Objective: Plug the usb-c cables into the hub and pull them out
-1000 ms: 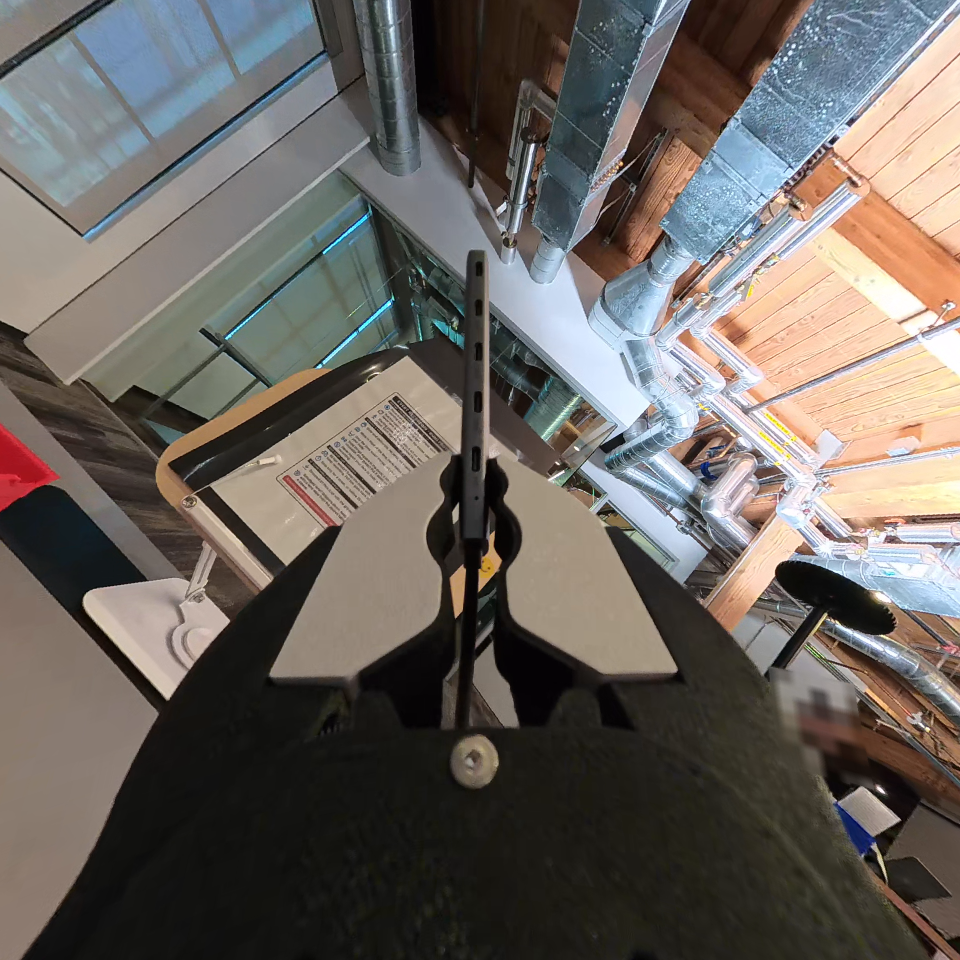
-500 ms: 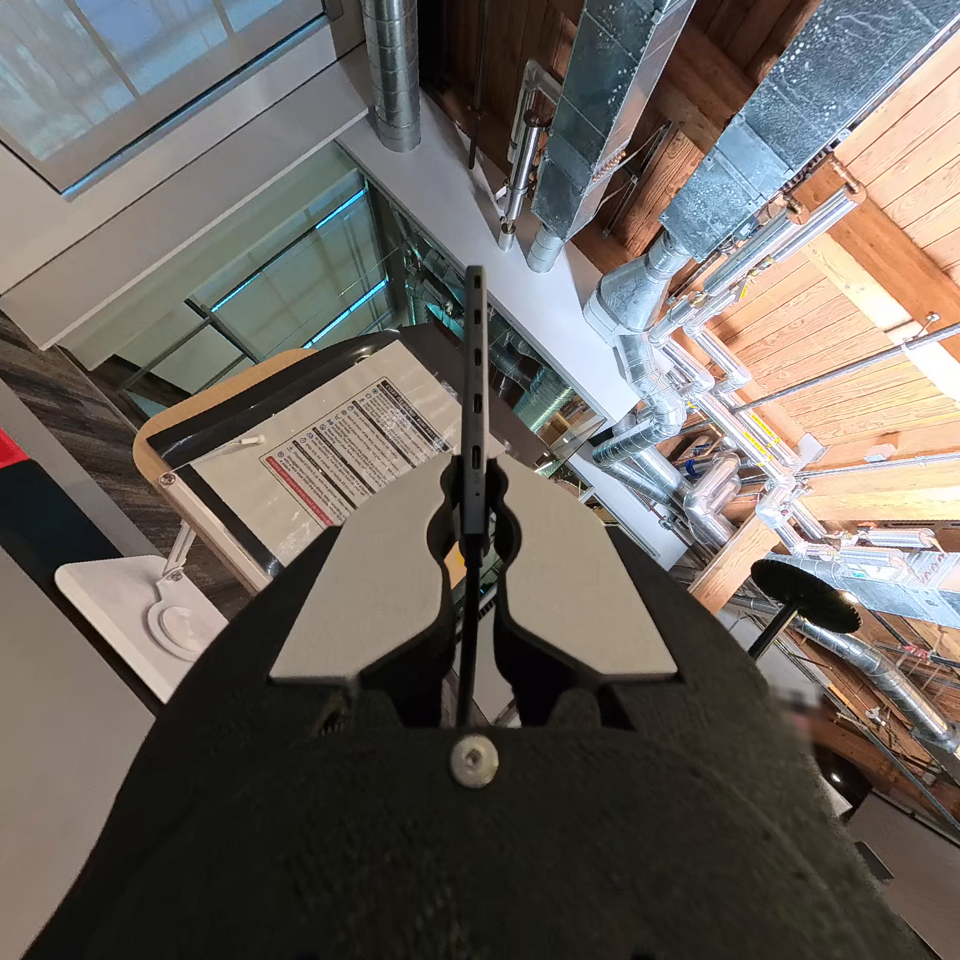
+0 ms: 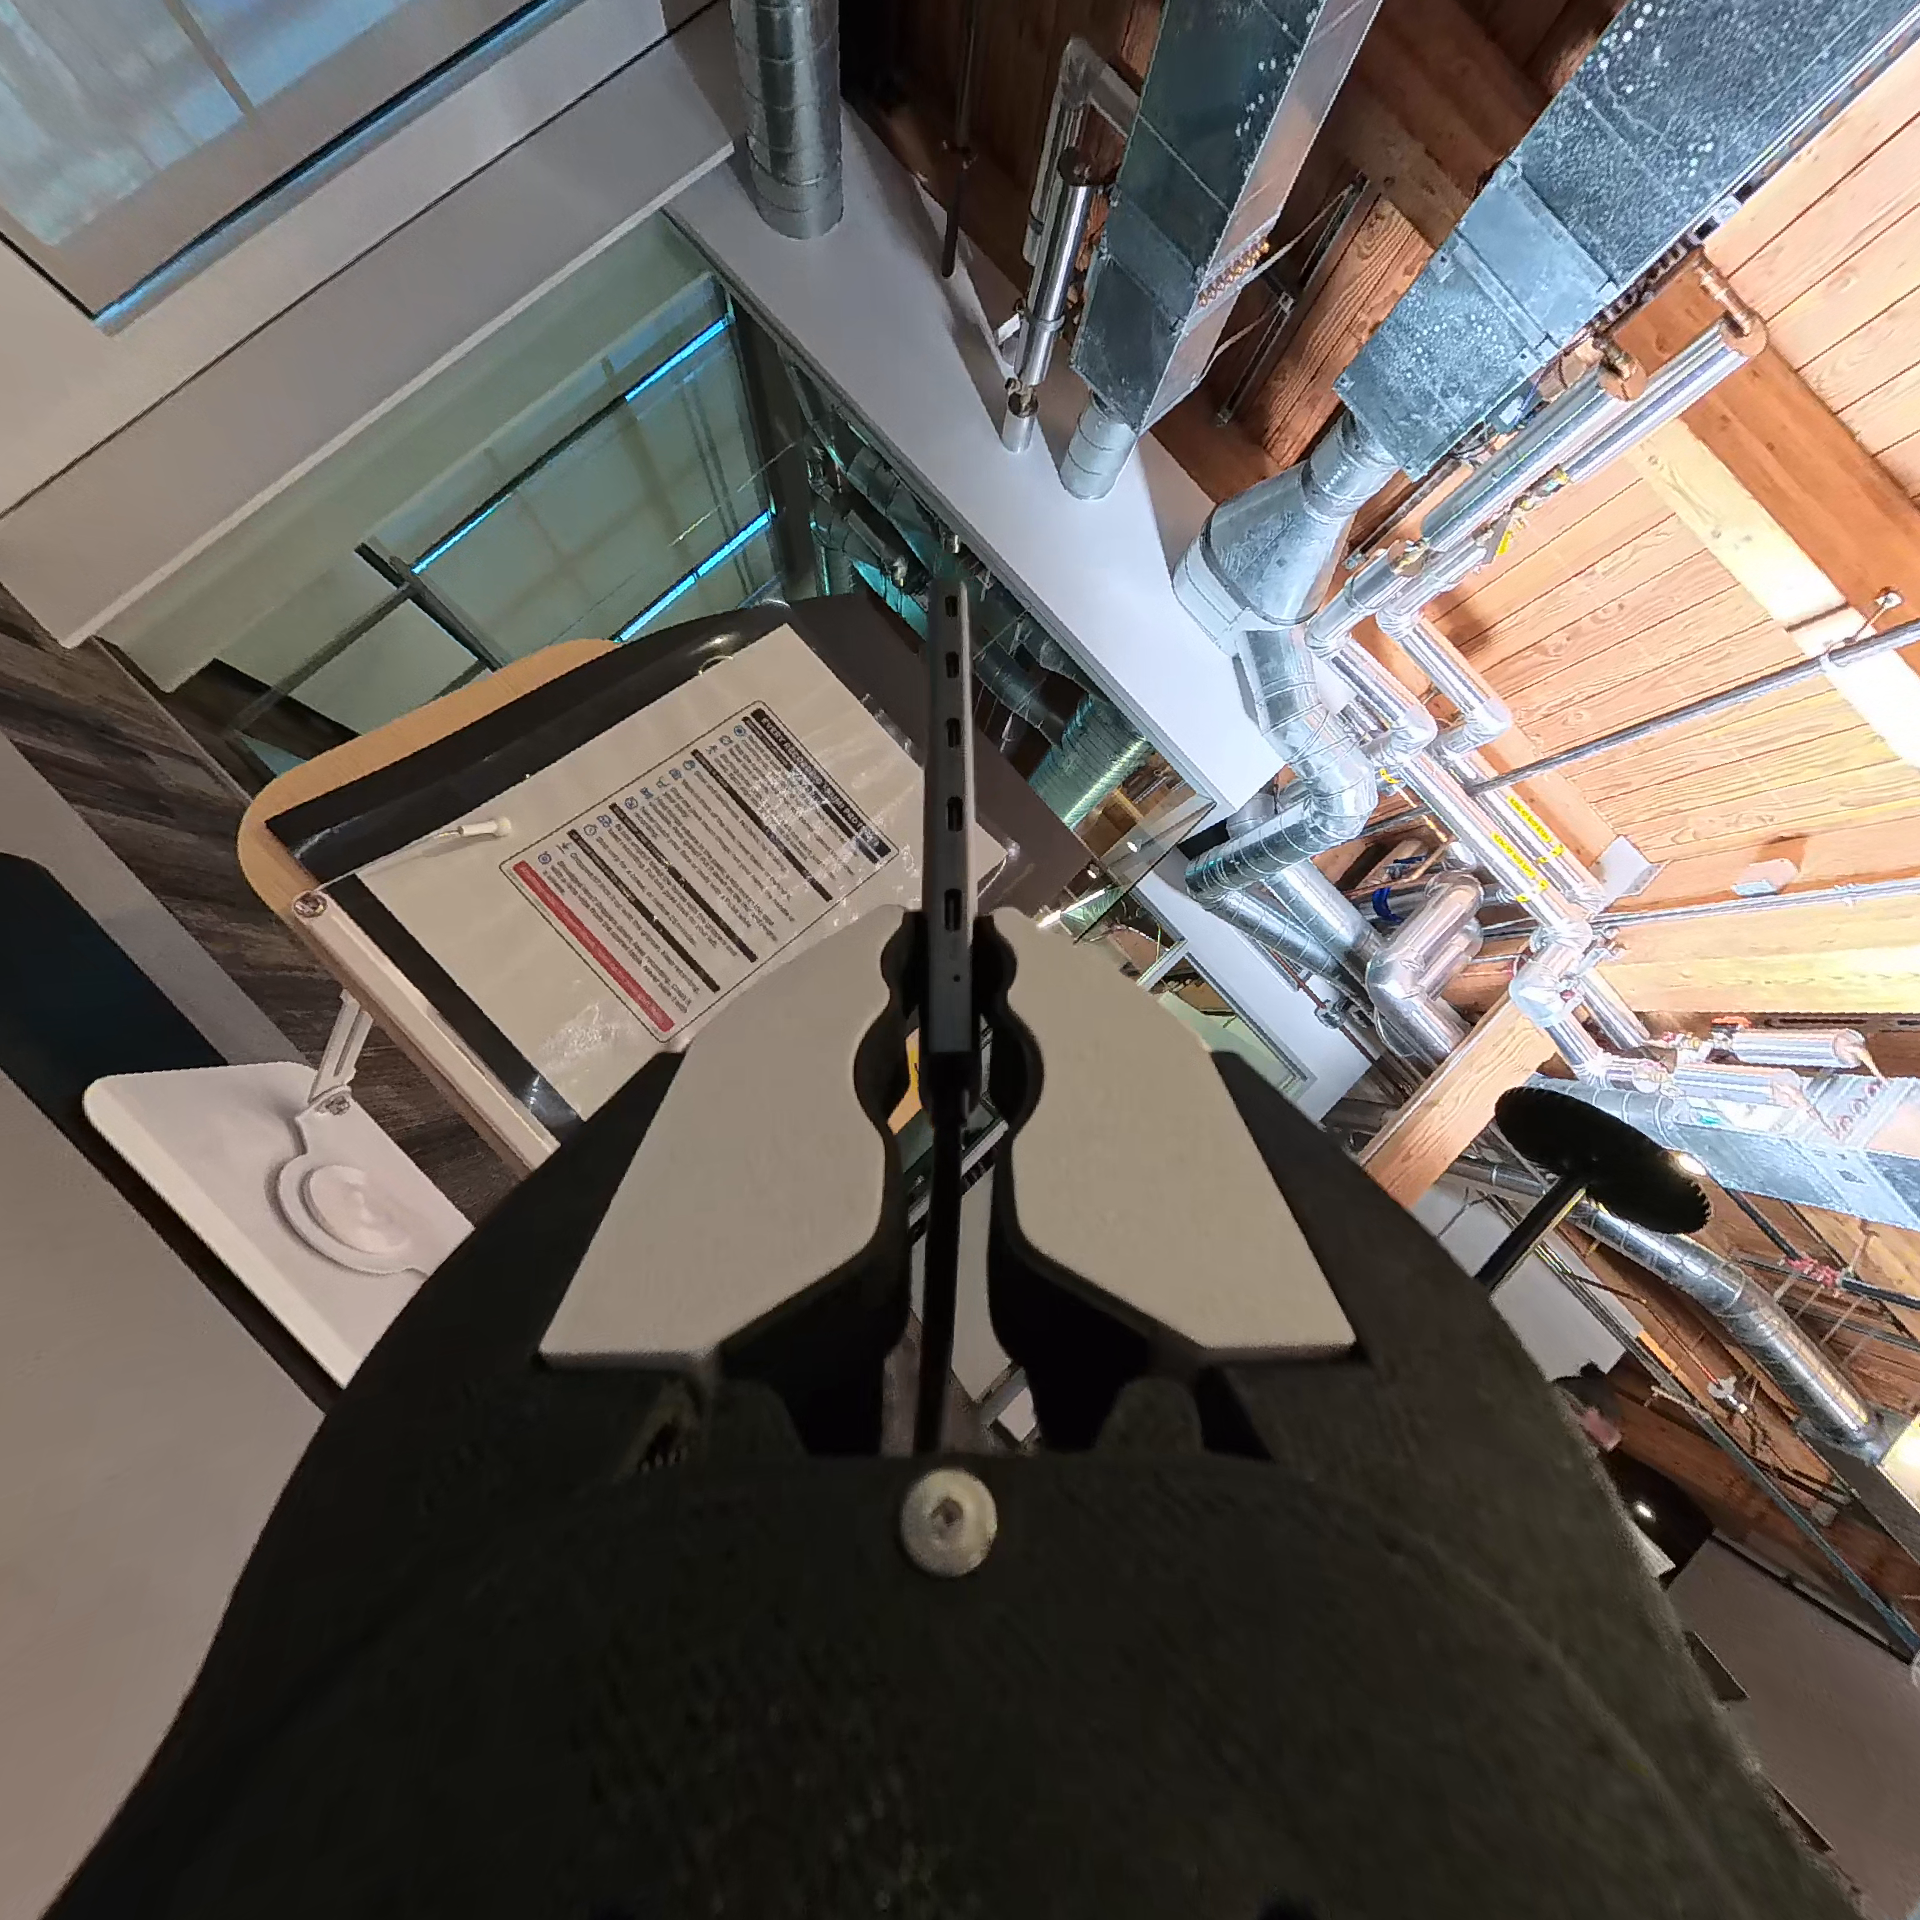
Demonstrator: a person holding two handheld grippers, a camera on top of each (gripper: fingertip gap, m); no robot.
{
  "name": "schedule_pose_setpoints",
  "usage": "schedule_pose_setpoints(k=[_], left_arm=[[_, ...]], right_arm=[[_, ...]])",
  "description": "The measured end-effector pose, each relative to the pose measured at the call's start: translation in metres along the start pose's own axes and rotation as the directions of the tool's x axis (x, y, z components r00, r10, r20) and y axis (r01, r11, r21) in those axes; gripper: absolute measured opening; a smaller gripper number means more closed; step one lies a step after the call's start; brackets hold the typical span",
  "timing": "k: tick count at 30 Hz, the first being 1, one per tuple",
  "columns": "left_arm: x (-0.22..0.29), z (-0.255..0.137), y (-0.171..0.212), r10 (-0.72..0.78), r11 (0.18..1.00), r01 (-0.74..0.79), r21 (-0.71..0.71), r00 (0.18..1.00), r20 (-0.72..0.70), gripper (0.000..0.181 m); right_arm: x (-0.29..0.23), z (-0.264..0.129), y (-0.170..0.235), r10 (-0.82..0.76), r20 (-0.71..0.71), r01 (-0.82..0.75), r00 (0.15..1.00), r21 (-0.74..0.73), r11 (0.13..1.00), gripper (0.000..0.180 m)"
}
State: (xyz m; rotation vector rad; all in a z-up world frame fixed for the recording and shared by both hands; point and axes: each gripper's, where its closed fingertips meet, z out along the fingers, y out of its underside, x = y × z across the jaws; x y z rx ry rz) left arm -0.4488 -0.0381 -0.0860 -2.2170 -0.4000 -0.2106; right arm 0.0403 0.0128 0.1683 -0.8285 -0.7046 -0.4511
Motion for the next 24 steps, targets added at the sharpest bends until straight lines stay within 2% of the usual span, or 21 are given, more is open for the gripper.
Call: schedule_pose_setpoints(k=[1, 5, 11, 12, 13, 16, 19, 21, 23, 24], left_arm=[[-0.002, 0.000, 0.000, -0.005, 1.000, 0.006, 0.010, 1.000, -0.003, 0.005], [-0.004, 0.002, -0.003, 0.061, 0.998, -0.061, 0.011, 0.998, -0.002, 0.005], [-0.005, 0.003, -0.006, 0.069, 0.997, -0.070, -0.023, 0.997, -0.039, 0.005], [-0.003, 0.001, -0.005, 0.080, 0.997, -0.081, -0.020, 0.995, -0.059, 0.008], [-0.001, -0.002, -0.005, 0.083, 0.996, -0.084, -0.006, 0.993, -0.080, 0.018], [0.002, -0.026, -0.014, 0.102, 0.988, -0.089, 0.130, 0.990, -0.097, 0.039], [0.031, -0.066, -0.025, 0.263, 0.926, -0.230, 0.299, 0.962, -0.077, 0.041], [0.076, -0.087, -0.027, 0.431, 0.847, -0.370, 0.383, 0.898, -0.087, 0.043], [0.130, -0.099, -0.021, 0.558, 0.756, -0.450, 0.476, 0.822, -0.109, 0.060], [0.158, -0.103, -0.015, 0.611, 0.715, -0.470, 0.518, 0.780, -0.135, 0.059]], right_arm=[[0.000, 0.000, 0.001, 0.001, 0.002, -0.001, 1.000, -0.002, 1.000, 0.010], [-0.002, 0.001, 0.002, 0.007, 0.015, -0.006, 1.000, -0.007, 1.000, 0.011], [-0.023, 0.002, -0.001, -0.025, 0.120, 0.023, 0.993, 0.018, 1.000, 0.011], [-0.030, 0.002, -0.002, -0.021, 0.160, 0.017, 0.987, 0.029, 0.999, 0.010], [-0.039, 0.001, -0.003, -0.016, 0.212, 0.006, 0.977, 0.047, 0.999, 0.010], [-0.067, -0.001, -0.003, 0.040, 0.376, -0.066, 0.926, 0.058, 0.996, 0.010], [-0.110, -0.017, -0.015, 0.022, 0.587, -0.133, 0.810, 0.147, 0.980, 0.010], [-0.136, -0.024, -0.021, -0.014, 0.650, -0.144, 0.760, 0.189, 0.971, 0.010], [-0.159, -0.030, -0.026, -0.060, 0.679, -0.140, 0.732, 0.236, 0.962, 0.010], [-0.170, -0.036, -0.030, -0.091, 0.690, -0.143, 0.718, 0.274, 0.951, 0.010]])
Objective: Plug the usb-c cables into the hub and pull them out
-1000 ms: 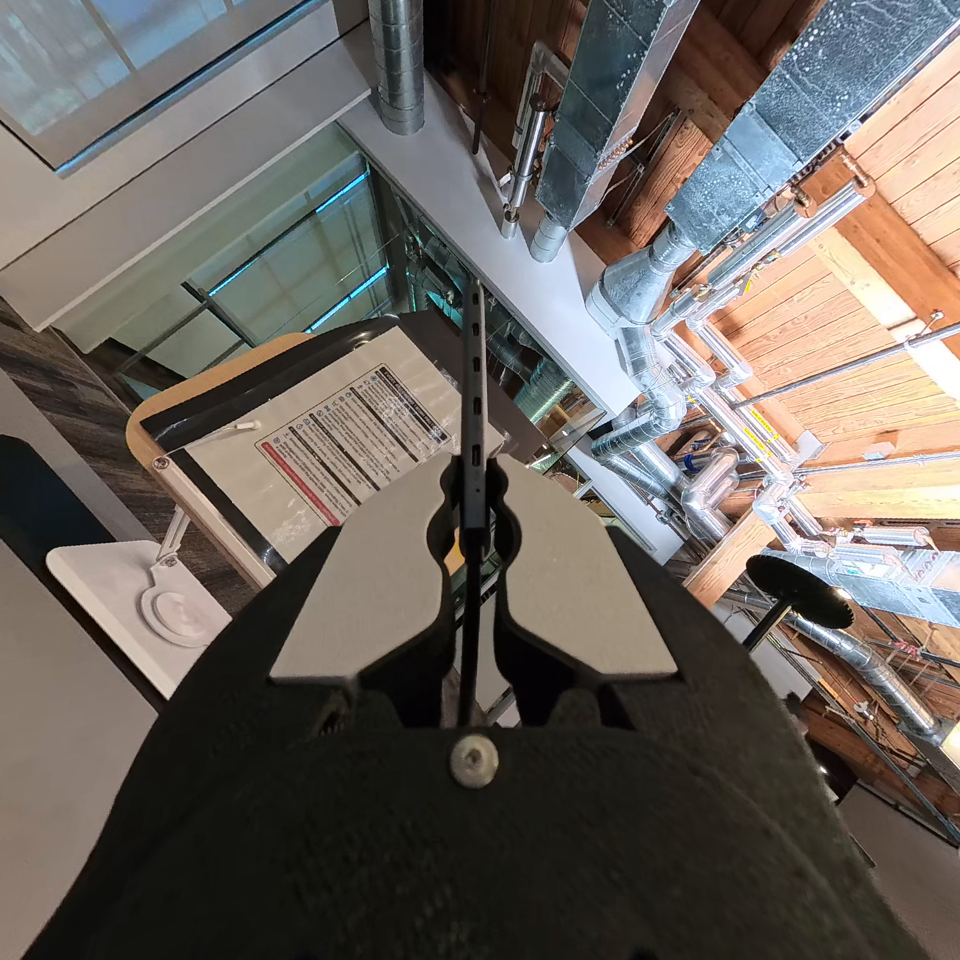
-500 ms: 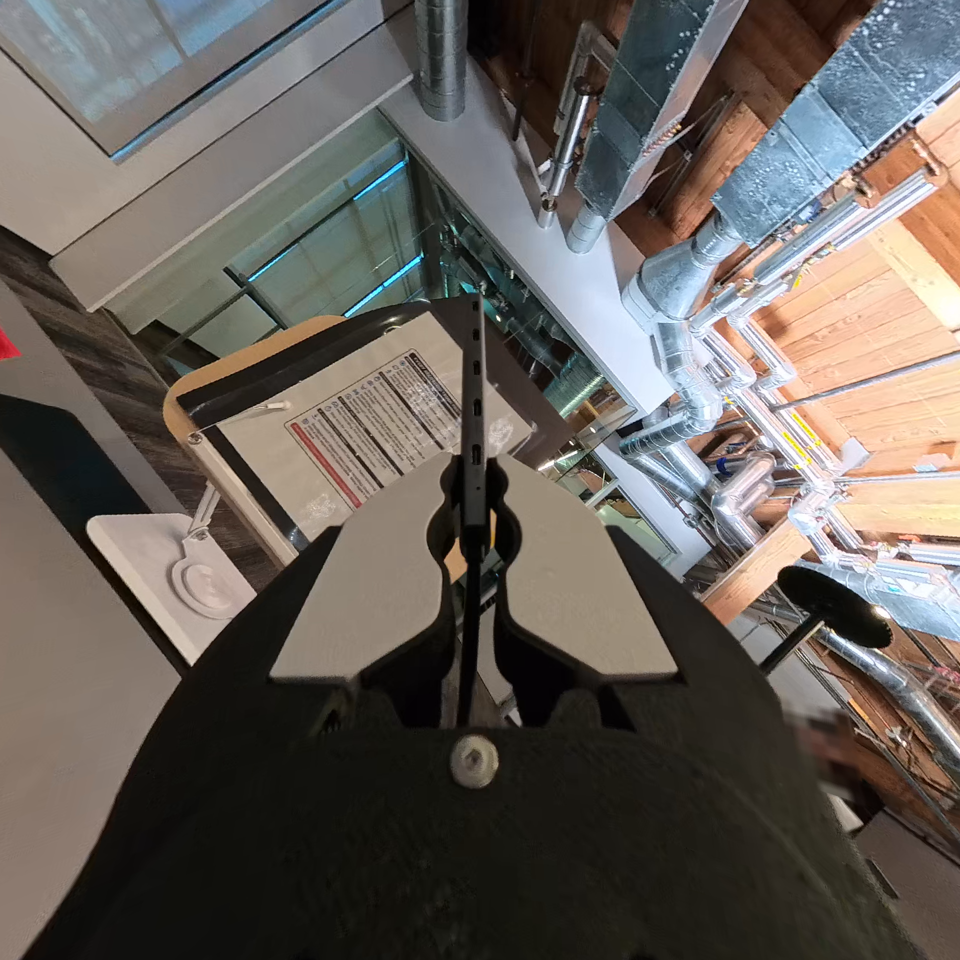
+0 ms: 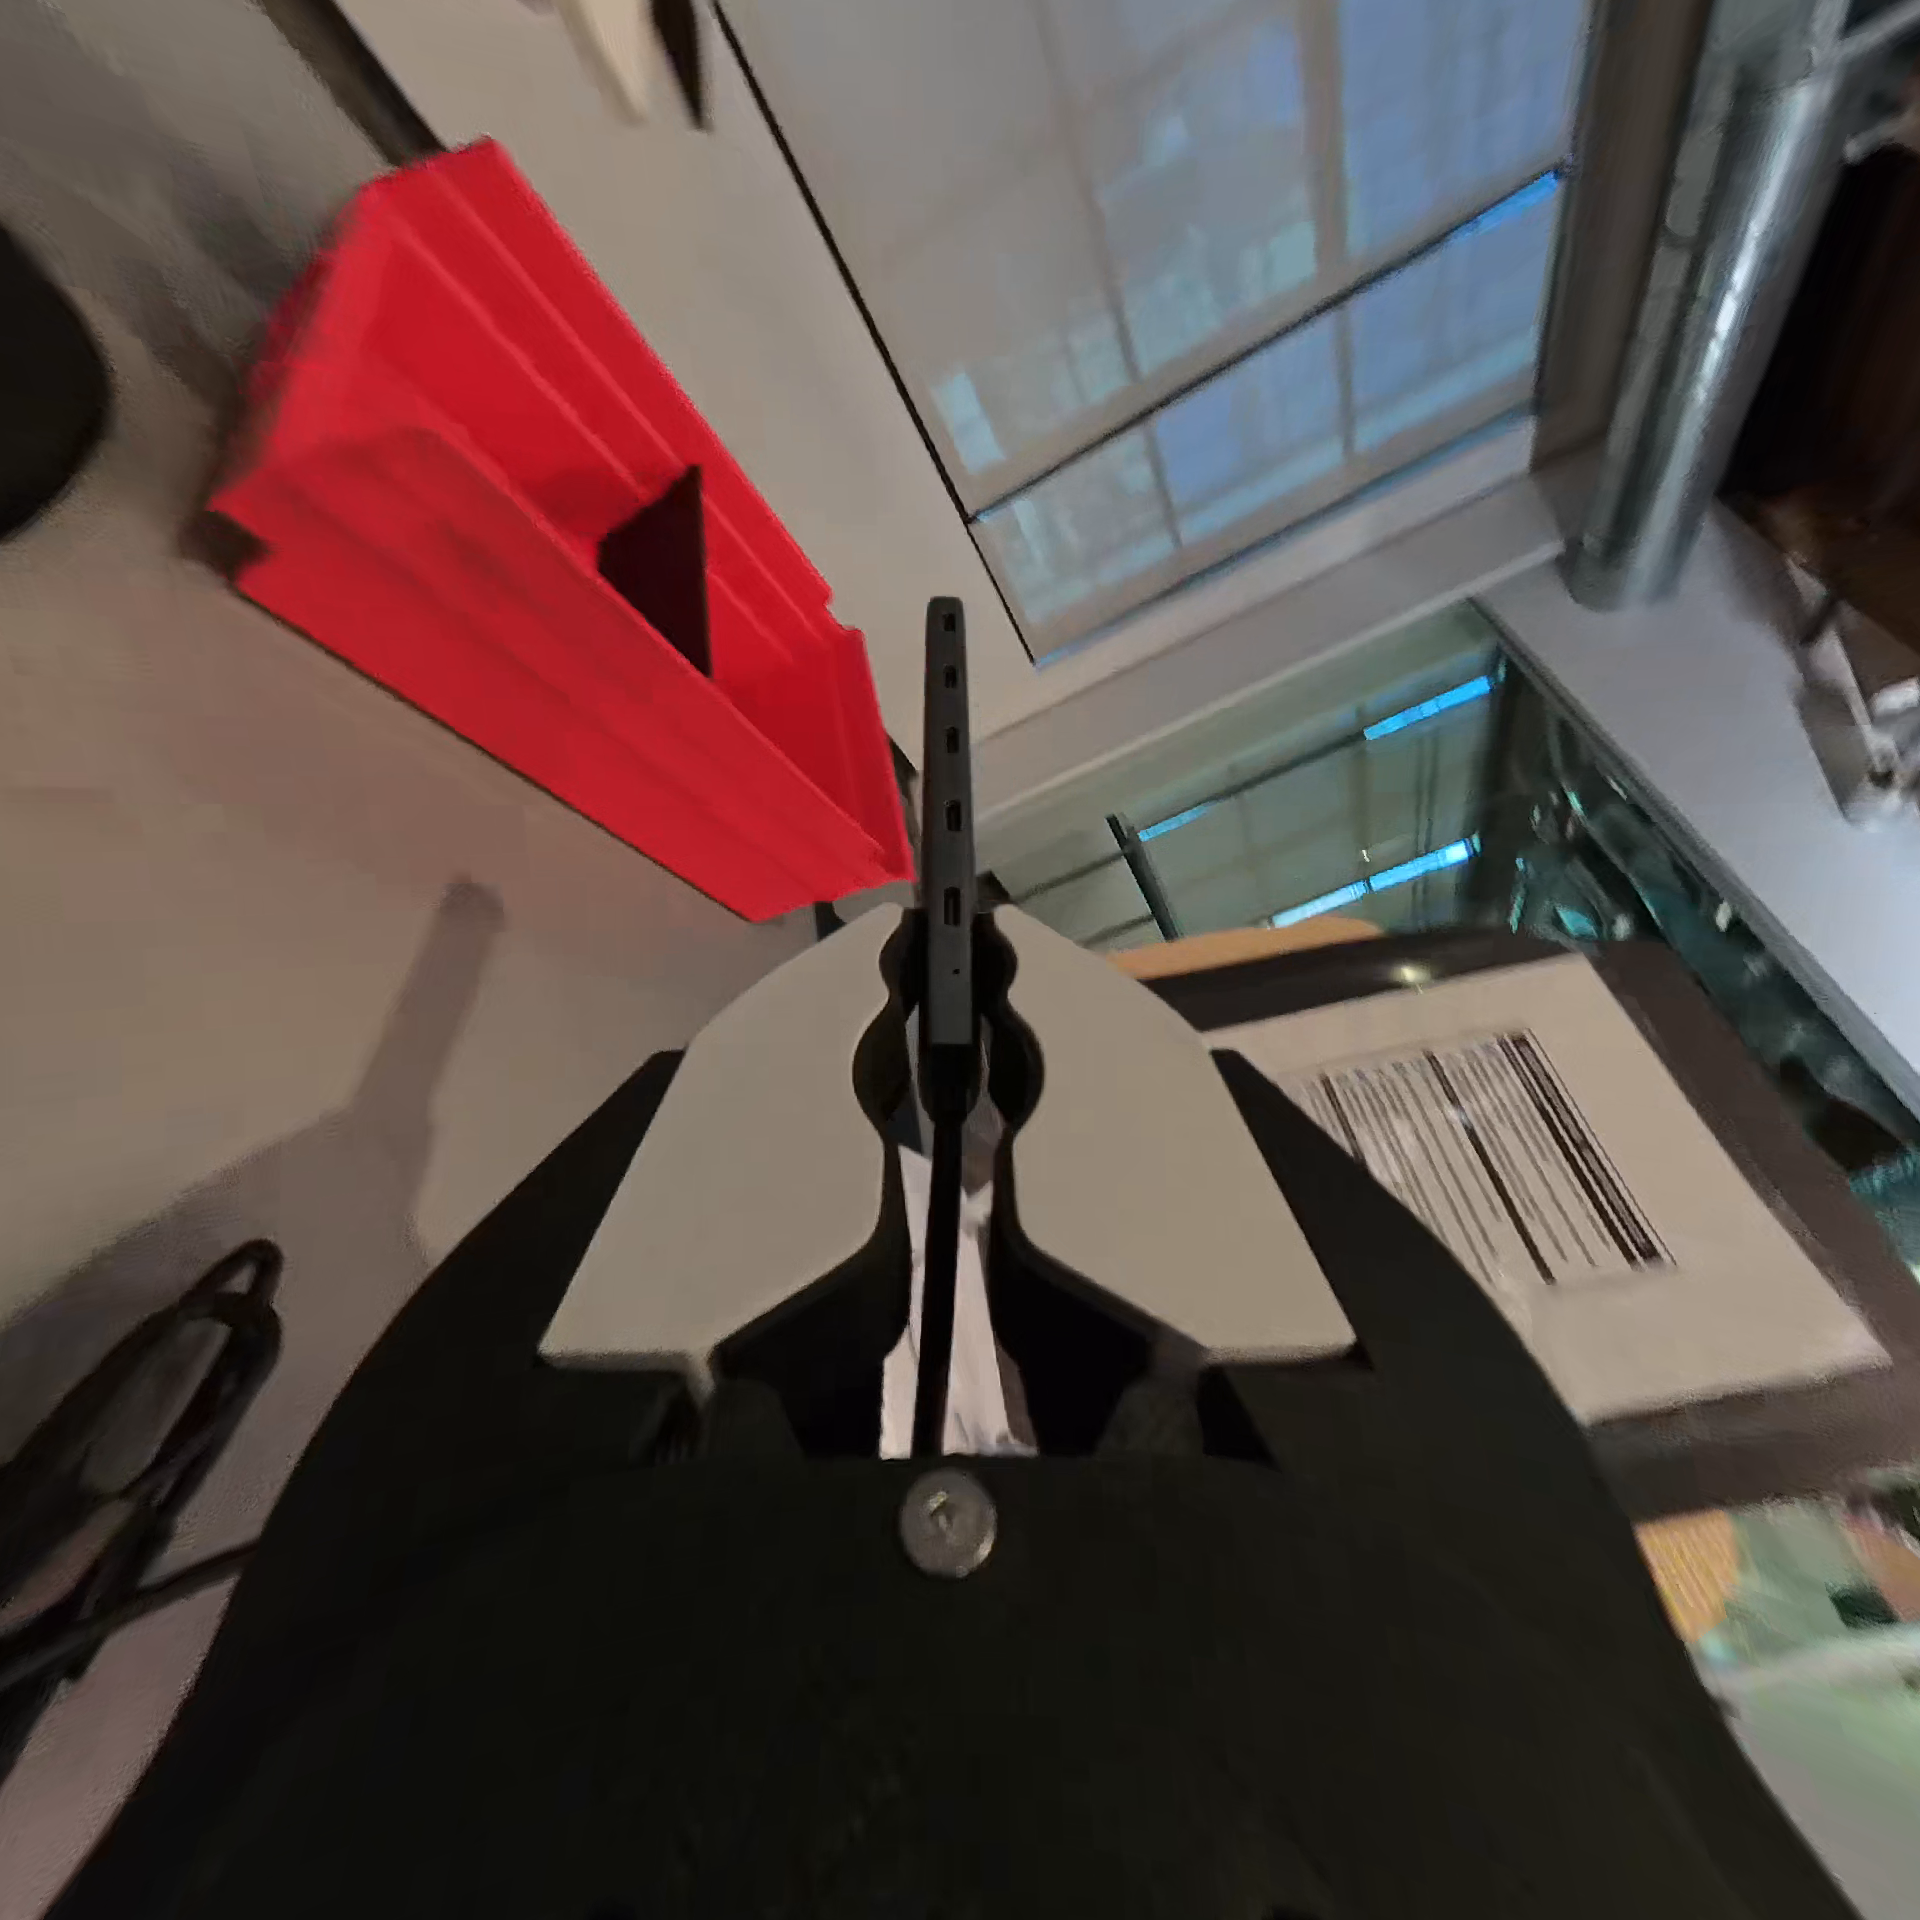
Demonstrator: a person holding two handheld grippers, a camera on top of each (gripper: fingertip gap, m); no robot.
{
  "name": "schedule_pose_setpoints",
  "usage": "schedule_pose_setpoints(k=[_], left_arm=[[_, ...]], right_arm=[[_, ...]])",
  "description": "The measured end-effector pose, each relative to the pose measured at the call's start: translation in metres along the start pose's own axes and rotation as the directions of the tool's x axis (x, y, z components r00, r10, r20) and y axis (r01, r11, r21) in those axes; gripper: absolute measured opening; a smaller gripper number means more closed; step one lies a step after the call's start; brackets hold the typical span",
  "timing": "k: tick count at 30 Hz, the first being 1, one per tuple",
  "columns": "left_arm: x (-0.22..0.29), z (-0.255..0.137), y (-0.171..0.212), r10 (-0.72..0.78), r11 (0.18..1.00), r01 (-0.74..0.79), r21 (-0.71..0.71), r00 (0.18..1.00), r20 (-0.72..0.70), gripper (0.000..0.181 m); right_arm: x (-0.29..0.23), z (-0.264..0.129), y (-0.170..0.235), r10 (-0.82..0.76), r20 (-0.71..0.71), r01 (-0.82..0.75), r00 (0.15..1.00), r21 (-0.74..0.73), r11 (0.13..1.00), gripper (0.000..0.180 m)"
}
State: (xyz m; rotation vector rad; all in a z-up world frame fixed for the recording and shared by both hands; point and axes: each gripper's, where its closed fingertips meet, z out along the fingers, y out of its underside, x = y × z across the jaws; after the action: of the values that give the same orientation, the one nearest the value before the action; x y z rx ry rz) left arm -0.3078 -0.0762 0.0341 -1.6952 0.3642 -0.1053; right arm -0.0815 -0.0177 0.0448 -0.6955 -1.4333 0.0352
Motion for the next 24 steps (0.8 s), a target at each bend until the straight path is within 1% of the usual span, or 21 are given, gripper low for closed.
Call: schedule_pose_setpoints(k=[1, 3, 5, 8, 10, 12, 14, 16, 18, 19, 20, 21, 22, 23, 24], left_arm=[[0.028, 0.005, -0.008, 0.044, 0.999, -0.042, 0.027, 0.996, -0.082, 0.057], [0.071, 0.012, -0.020, 0.089, 0.996, -0.081, 0.039, 0.967, -0.239, 0.062], [0.094, 0.016, -0.034, 0.090, 0.996, -0.079, 0.045, 0.931, -0.355, 0.061], [0.104, 0.023, -0.042, 0.086, 0.995, -0.097, 0.005, 0.859, -0.505, 0.057], [0.112, 0.021, -0.039, 0.053, 0.990, -0.123, -0.064, 0.765, -0.642, 0.054], [0.124, 0.019, -0.035, -0.025, 0.975, -0.148, -0.165, 0.666, -0.745, 0.050], [0.134, 0.020, -0.027, -0.036, 0.945, -0.234, -0.227, 0.617, -0.786, 0.042], [0.141, 0.023, -0.009, 0.016, 0.891, -0.368, -0.268, 0.613, -0.790, 0.047], [0.146, 0.022, 0.010, 0.024, 0.815, -0.476, -0.331, 0.598, -0.801, 0.047], [0.149, 0.022, 0.018, 0.013, 0.784, -0.507, -0.357, 0.589, -0.808, 0.045], [0.151, 0.021, 0.026, -0.002, 0.756, -0.531, -0.383, 0.584, -0.812, 0.033], [0.153, 0.019, 0.033, -0.029, 0.727, -0.551, -0.409, 0.571, -0.821, 0.027], [0.154, 0.017, 0.041, -0.063, 0.695, -0.568, -0.441, 0.563, -0.824, 0.026], [0.154, 0.017, 0.047, -0.090, 0.667, -0.570, -0.480, 0.577, -0.812, 0.026], [0.155, 0.021, 0.052, -0.103, 0.659, -0.551, -0.512, 0.609, -0.787, 0.025]], right_arm=[[-0.013, 0.004, -0.005, -0.017, 0.035, 0.016, 0.999, 0.034, 0.999, 0.010], [-0.032, 0.010, -0.016, -0.038, 0.086, 0.030, 0.996, 0.094, 0.995, 0.011], [-0.046, 0.012, -0.032, -0.079, 0.116, 0.060, 0.990, 0.159, 0.985, 0.010], [-0.055, 0.011, -0.056, -0.130, 0.127, 0.098, 0.983, 0.229, 0.968, 0.011], [-0.058, 0.011, -0.065, -0.169, 0.120, 0.135, 0.978, 0.247, 0.960, 0.010], [-0.061, 0.012, -0.069, -0.205, 0.115, 0.172, 0.972, 0.247, 0.954, 0.011], [-0.066, 0.014, -0.069, -0.236, 0.120, 0.202, 0.964, 0.243, 0.949, 0.010], [-0.070, 0.016, -0.068, -0.268, 0.117, 0.235, 0.956, 0.236, 0.943, 0.010], [-0.072, 0.017, -0.068, -0.294, 0.094, 0.266, 0.951, 0.233, 0.936, 0.010], [-0.070, 0.016, -0.069, -0.310, 0.063, 0.287, 0.949, 0.239, 0.927, 0.011], [-0.069, 0.015, -0.071, -0.322, 0.033, 0.304, 0.946, 0.250, 0.919, 0.011], [-0.068, 0.014, -0.072, -0.328, 0.014, 0.314, 0.944, 0.255, 0.914, 0.011], [-0.072, 0.015, -0.069, -0.344, 0.027, 0.327, 0.939, 0.251, 0.911, 0.011], [-0.075, 0.018, -0.063, -0.352, 0.047, 0.333, 0.935, 0.228, 0.915, 0.011], [-0.077, 0.023, -0.053, -0.347, 0.075, 0.329, 0.935, 0.183, 0.926, 0.011]])
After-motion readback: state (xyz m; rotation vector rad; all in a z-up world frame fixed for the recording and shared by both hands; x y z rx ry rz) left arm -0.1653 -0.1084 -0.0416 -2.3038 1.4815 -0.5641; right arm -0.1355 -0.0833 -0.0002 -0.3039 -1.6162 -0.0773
